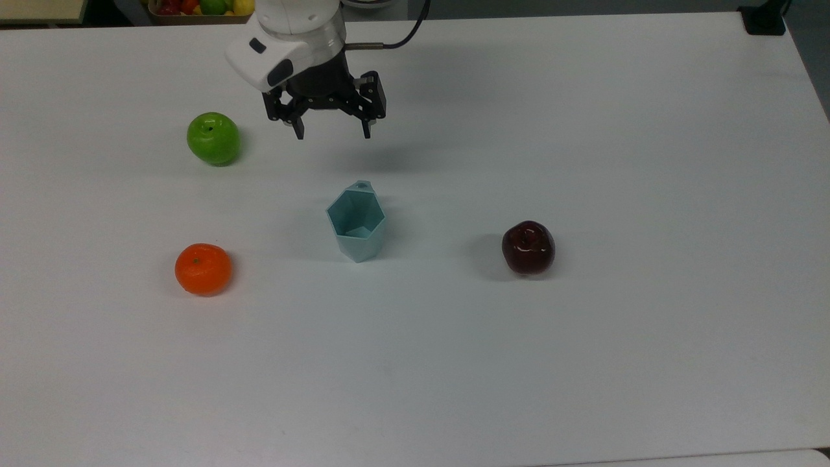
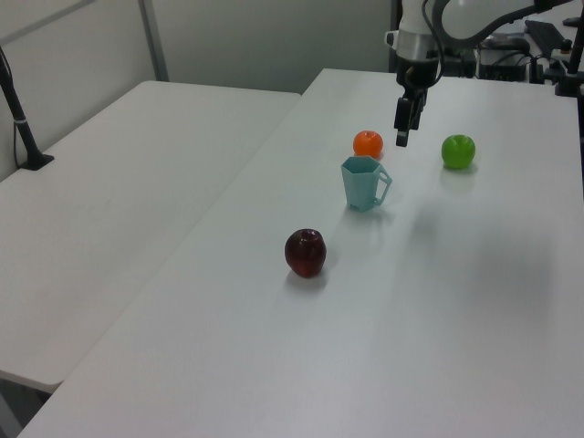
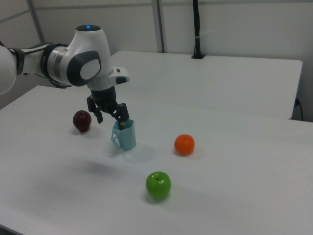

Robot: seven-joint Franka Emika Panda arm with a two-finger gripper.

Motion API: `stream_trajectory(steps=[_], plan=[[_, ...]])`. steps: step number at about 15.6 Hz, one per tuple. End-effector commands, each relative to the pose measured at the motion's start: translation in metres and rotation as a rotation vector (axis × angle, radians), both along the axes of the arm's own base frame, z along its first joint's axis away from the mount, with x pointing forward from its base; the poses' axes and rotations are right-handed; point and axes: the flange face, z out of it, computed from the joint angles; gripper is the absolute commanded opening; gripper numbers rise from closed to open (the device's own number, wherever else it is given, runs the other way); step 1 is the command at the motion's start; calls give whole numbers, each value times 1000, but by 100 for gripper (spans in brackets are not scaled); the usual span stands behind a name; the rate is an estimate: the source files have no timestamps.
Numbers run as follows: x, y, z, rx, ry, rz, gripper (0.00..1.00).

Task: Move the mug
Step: 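Move the open gripper over the light-blue mug and lower it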

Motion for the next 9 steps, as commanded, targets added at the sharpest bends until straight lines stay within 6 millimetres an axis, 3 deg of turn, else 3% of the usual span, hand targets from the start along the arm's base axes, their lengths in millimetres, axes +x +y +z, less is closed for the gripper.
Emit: stream_trajectory(steps=[1,9], plan=[[8,8,-17,3,-22,9,93],[22,40,-58,-37,-42,-7,80]])
